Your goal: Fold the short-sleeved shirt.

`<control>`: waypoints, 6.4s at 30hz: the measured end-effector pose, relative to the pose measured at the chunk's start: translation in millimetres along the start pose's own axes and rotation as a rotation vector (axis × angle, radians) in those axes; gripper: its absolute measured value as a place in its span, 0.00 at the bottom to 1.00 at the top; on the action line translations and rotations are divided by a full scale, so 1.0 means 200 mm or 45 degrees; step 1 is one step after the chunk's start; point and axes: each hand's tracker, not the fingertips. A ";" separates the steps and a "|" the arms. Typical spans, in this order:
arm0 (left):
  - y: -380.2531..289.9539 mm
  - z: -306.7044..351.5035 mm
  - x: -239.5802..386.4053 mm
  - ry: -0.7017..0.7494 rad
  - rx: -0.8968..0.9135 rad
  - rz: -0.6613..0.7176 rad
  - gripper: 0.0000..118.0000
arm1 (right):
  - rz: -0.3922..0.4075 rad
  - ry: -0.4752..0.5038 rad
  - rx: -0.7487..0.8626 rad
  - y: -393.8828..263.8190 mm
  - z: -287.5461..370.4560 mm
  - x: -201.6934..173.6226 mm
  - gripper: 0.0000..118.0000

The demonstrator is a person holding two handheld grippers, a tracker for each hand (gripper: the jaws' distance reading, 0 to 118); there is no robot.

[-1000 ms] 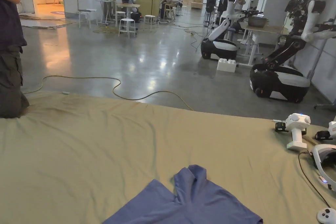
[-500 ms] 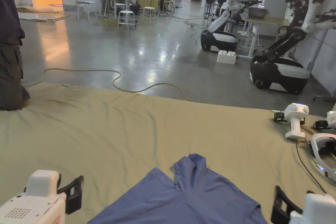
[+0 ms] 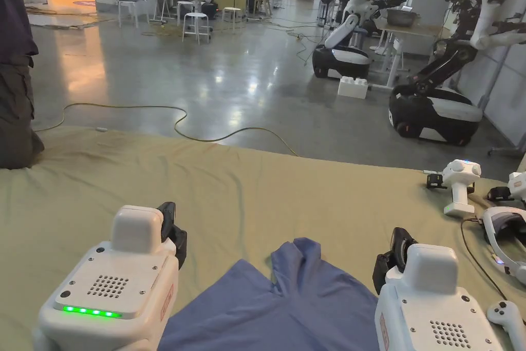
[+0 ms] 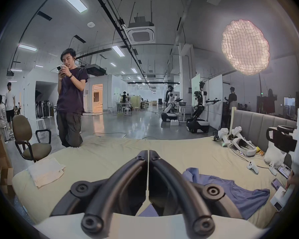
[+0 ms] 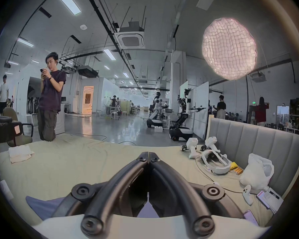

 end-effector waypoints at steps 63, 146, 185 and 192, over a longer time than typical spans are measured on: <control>-1.00 -0.18 -0.74 0.226 -1.236 0.211 0.05 | 0.191 0.386 -1.357 -1.10 -1.89 0.00 0.55; 0.42 -0.54 -0.56 -0.055 -0.415 0.055 0.05 | 0.160 -0.057 -0.265 0.50 -0.40 0.70 0.03; -1.00 0.32 -0.65 -0.054 -1.276 -0.037 0.33 | 0.171 -0.062 -1.242 -0.88 0.61 0.75 0.55; -0.75 0.23 -0.54 -0.062 -0.940 -0.021 0.40 | 0.108 -0.114 -0.859 -0.57 0.43 0.67 0.58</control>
